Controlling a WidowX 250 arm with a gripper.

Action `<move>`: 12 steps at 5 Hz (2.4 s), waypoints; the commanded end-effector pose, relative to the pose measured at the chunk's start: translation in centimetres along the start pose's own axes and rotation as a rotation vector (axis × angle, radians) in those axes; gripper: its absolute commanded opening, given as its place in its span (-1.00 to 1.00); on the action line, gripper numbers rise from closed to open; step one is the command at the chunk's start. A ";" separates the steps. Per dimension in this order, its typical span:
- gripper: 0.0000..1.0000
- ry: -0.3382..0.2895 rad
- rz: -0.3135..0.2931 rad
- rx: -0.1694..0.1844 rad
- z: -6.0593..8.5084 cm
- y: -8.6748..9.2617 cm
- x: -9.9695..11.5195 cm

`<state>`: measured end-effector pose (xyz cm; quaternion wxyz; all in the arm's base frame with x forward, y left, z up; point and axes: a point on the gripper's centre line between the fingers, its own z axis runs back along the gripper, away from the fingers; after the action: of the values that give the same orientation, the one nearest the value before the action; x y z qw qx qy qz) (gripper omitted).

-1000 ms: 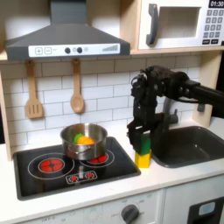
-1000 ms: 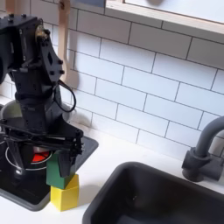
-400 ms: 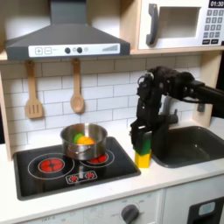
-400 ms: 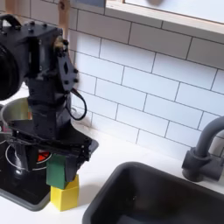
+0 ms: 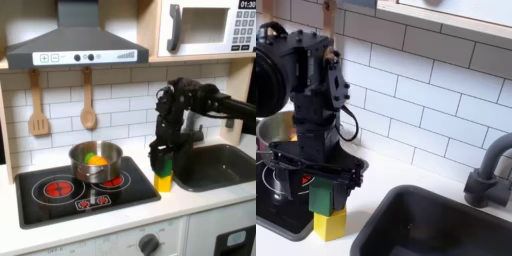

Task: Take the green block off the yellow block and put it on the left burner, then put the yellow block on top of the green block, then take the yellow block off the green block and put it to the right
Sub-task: 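Take the green block off the yellow block and put it on the left burner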

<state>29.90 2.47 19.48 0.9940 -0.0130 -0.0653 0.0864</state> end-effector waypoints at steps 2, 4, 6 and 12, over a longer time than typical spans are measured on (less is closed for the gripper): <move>1.00 0.066 0.017 -0.009 -0.5 0.1 0.8; 1.00 0.077 0.041 -0.004 -0.4 0.7 1.4; -1.00 0.071 0.036 -0.023 -0.5 0.7 1.3; -1.00 0.043 0.165 -0.074 0.1 6.9 2.7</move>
<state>31.33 9.75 19.66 0.9838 -0.0580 -0.0448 0.1636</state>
